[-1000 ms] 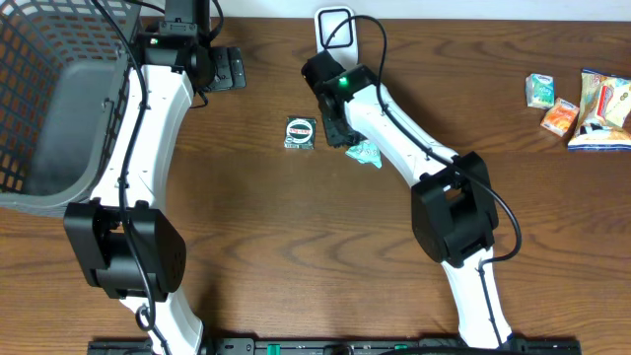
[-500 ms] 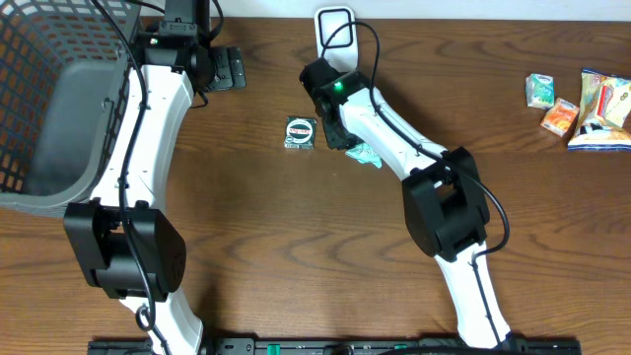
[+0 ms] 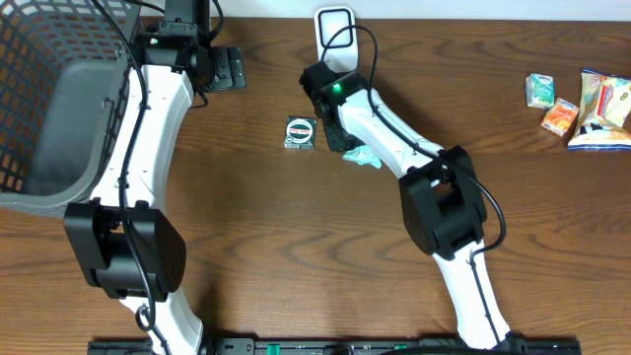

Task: Scan the item barcode
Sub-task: 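Lower the right gripper and grasp the wipes pack edge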

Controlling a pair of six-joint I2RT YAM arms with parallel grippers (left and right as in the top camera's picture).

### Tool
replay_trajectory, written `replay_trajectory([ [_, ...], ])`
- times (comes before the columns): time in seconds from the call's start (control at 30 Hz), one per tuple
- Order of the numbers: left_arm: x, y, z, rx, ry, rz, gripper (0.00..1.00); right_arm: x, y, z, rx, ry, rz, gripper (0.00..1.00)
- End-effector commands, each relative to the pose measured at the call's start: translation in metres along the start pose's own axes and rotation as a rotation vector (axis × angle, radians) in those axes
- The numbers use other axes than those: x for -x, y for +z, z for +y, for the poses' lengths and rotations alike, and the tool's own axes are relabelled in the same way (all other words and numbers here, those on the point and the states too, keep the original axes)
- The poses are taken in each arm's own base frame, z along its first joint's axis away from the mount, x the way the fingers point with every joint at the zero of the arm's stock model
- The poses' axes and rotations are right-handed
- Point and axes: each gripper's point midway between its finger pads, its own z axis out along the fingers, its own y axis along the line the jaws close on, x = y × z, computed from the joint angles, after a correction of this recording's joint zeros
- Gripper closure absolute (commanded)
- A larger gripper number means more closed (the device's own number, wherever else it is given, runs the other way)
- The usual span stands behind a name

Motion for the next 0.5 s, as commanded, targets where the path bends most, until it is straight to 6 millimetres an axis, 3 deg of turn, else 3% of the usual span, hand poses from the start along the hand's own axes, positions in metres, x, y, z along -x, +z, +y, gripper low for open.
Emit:
replay_trajectory([
  [0.0, 0.007, -0.012, 0.001, 0.002, -0.019, -0.031, 0.02, -0.014, 0.019, 0.013, 0.042, -0.010, 0.070, 0.99],
  [0.17, 0.007, -0.012, 0.001, 0.002, -0.019, -0.031, 0.02, -0.010, -0.001, 0.017, 0.167, 0.032, 0.092, 0.99],
  [0.33, 0.007, -0.012, 0.001, 0.002, -0.019, -0.031, 0.02, 0.010, -0.044, 0.003, 0.404, 0.087, 0.061, 0.99],
  [0.47, 0.007, -0.012, 0.001, 0.002, -0.019, -0.031, 0.02, 0.014, -0.066, 0.002, 0.643, 0.076, 0.071, 0.99],
])
